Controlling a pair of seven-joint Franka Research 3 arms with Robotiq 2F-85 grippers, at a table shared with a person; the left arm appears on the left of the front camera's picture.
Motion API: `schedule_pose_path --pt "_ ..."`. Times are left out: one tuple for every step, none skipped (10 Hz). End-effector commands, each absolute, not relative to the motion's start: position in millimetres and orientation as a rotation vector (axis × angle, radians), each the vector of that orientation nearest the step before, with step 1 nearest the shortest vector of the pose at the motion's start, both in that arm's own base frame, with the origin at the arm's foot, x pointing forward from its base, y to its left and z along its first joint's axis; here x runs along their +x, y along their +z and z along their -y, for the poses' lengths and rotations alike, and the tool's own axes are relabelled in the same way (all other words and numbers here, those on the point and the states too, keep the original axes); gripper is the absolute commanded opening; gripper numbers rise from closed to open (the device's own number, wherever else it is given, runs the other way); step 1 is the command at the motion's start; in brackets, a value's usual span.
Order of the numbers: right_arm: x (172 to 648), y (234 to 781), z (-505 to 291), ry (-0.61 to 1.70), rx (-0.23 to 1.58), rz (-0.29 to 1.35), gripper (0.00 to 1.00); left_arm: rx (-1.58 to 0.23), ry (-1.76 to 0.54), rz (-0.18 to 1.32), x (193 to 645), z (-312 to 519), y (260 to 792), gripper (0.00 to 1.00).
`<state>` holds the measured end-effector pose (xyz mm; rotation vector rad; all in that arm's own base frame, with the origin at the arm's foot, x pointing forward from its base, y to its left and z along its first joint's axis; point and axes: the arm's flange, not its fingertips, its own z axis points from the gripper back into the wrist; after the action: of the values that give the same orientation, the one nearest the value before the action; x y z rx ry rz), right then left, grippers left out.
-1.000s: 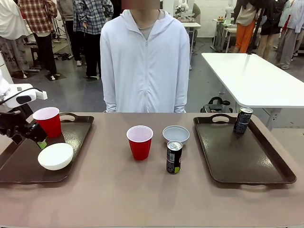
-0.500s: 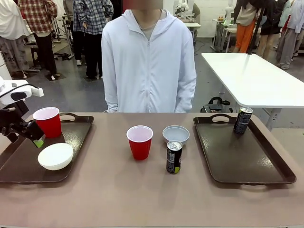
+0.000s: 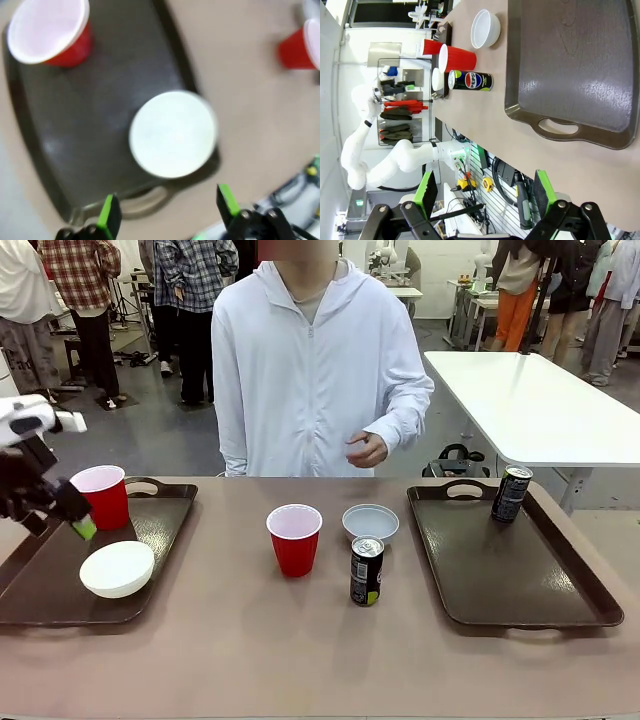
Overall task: Prepare tableware on both trays.
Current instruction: Pick up a Picnic Bowl from the table and place it on a Handle tray.
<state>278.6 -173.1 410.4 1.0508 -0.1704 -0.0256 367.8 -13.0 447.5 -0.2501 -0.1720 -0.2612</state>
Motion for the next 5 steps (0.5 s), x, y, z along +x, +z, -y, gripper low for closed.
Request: schedule_pose_path --pt "268.2 430.4 181.1 -0.061 1.048 0.174 1.0 -0.546 -0.263 0.053 400.2 -27.4 480.7 1.0" --pt "264.3 456.7 167.8 -0.016 1.008 0.159 1.0 -0.632 -0.26 0.028 404.3 -46.9 495.5 1.0" --pt "265.8 485.1 145.9 0.016 0.928 0.147 1.0 -0.697 -0.25 0.016 408.5 -65.5 507.0 1.0" --pt "267.6 513.1 115.4 0.045 0.814 0.123 1.0 -0.773 -0.233 0.019 406.2 -88.3 511.0 1.0" --pt "273.0 534.8 84.7 0.073 0.735 0.102 1.0 -0.843 -0.216 0.032 407.7 -108.5 513.5 1.0"
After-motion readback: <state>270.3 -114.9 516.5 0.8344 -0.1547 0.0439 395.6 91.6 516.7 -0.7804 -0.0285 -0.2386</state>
